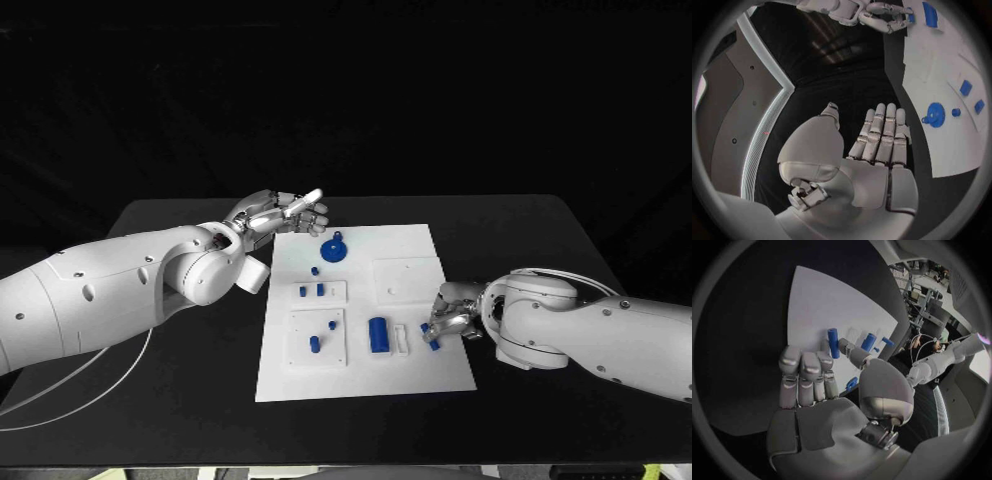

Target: Assemble the parts on the task board

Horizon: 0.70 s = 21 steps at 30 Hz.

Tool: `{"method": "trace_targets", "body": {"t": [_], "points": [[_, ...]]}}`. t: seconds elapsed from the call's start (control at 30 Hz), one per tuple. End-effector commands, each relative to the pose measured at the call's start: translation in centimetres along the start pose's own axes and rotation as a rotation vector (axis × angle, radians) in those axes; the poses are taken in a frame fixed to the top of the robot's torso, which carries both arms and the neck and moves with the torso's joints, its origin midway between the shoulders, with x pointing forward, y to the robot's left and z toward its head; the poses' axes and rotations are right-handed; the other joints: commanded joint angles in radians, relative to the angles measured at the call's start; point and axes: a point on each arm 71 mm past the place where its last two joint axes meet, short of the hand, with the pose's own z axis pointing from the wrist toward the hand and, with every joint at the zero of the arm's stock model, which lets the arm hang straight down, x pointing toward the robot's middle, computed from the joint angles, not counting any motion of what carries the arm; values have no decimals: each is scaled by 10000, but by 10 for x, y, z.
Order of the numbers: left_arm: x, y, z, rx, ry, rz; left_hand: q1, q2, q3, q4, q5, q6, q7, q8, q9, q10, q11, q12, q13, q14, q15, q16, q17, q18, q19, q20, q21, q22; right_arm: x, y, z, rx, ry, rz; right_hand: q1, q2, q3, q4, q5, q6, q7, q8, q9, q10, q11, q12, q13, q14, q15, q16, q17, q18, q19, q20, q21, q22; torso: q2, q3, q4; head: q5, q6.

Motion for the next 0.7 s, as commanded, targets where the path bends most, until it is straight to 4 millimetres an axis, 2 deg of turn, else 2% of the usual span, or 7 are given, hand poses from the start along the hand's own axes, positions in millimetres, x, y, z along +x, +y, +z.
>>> {"method": "trace_targets", "body": {"t": [0.03, 0.2, 0.33, 0.7], "points": [[2, -2, 1, 124, 152, -102, 84, -15, -50, 2, 35, 94, 130, 55, -14, 62, 14, -32, -3, 78, -15, 38, -15, 113, 74, 27, -62, 13, 2, 6, -2, -332, 138, 907, -328, -228, -87, 139, -60, -107, 190, 66, 29, 7, 3, -10, -17, 9, 23, -46, -11, 550, 21, 87, 13, 74, 1, -4, -8, 0, -11], [2, -1, 0, 119, 136, -98, 86, -13, -52, 1, 36, 94, 130, 54, -16, 63, 14, -33, -3, 79, -16, 38, -16, 113, 75, 26, -65, 14, -4, 12, -4, -540, -238, 1133, -450, -374, -245, 219, -63, -64, 173, 71, -6, 21, -13, 12, -13, 12, 6, -44, -9, 550, 32, 64, 19, 74, 0, 1, -3, 32, -4], [3, -2, 1, 123, 162, -105, 89, -14, -54, -1, 36, 94, 130, 53, -18, 64, 13, -34, -3, 79, -16, 38, -16, 112, 76, 25, -68, 16, -9, 14, -3, -570, -326, 1184, -442, -392, -248, 223, -60, -62, 171, 70, -11, 23, -16, 15, -12, 12, 2, -44, -9, 550, 34, 57, 18, 72, 2, 6, 4, 66, -8], [3, -2, 1, 149, 175, -108, 98, -12, -59, -1, 36, 94, 130, 53, -23, 67, 13, -35, -4, 80, -17, 39, -19, 111, 80, 23, -75, 20, -3, 24, 1, -600, 391, 1082, -447, -414, -269, 249, -65, -38, 162, 80, -16, 4, -25, -7, -32, 10, -7, -47, -9, 550, 37, 45, 14, 68, -1, -10, -3, 96, -13]]}}
